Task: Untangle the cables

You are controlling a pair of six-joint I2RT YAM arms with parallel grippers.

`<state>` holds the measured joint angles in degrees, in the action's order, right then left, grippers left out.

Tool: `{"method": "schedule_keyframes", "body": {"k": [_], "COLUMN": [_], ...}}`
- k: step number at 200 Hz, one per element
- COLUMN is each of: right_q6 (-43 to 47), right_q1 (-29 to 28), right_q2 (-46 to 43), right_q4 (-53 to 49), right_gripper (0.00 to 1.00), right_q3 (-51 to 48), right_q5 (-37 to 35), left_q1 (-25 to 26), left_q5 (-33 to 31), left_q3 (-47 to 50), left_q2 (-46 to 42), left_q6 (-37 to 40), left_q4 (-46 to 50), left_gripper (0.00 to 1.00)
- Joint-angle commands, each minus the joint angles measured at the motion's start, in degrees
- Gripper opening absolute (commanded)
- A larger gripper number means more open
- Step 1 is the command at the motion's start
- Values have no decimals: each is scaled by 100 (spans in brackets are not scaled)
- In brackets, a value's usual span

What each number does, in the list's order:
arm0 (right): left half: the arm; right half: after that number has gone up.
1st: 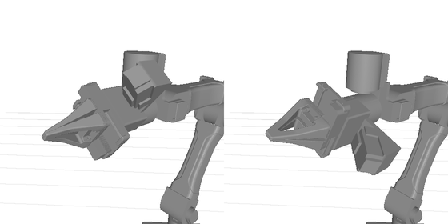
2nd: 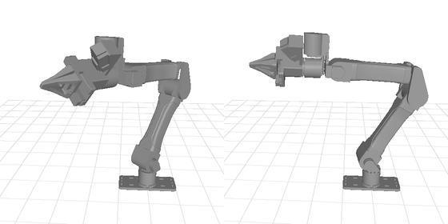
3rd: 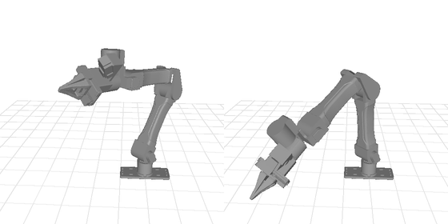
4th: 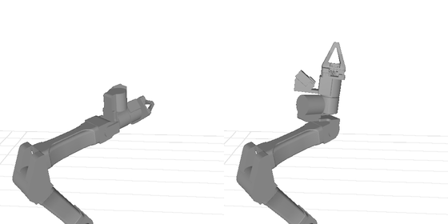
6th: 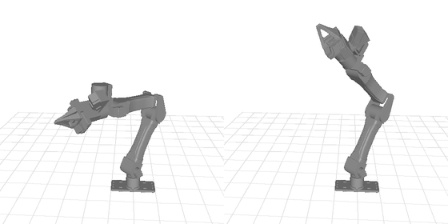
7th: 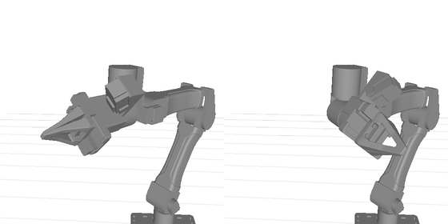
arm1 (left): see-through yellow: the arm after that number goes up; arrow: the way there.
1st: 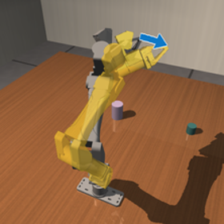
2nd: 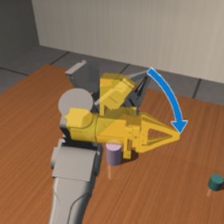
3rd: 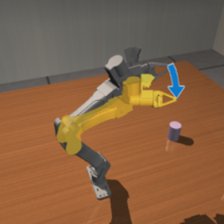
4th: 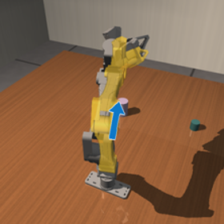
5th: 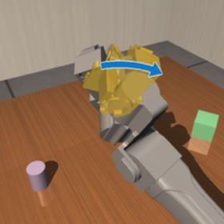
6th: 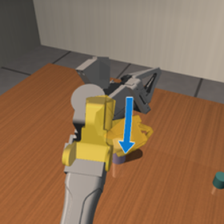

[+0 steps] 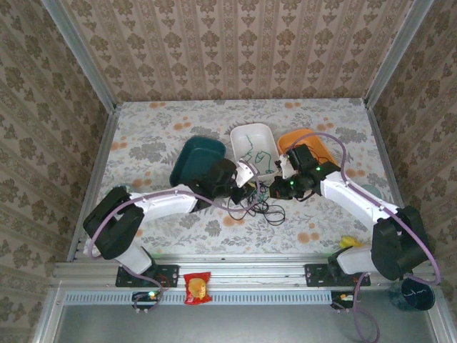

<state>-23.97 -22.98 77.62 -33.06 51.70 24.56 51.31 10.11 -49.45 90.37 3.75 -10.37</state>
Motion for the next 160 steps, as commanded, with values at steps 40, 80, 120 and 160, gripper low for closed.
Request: {"method": "schedule_keyframes", "body": {"k": [40, 80, 120, 160], "right_q6": [-37, -80, -178, -143], "right_q1": [175, 269, 436, 447], "right_q2": [77, 69, -13, -89], "right_q4": [101, 78, 113, 80], "right_gripper": [0, 0, 0, 0], "right_q3": [208, 229, 230, 235], "right_q5": [685, 796, 902, 998], "left_q1": [-56, -77, -378, -938], "left_q5": [1655, 1713, 1411, 1624], "left_q3": [-368, -333, 41, 550], "left_q2": [104, 21, -339, -790], "left_q6": [31, -62, -728, -1996], "left_q4": [537, 550, -149, -1418], "left_gripper": [0, 0, 37, 63]}}
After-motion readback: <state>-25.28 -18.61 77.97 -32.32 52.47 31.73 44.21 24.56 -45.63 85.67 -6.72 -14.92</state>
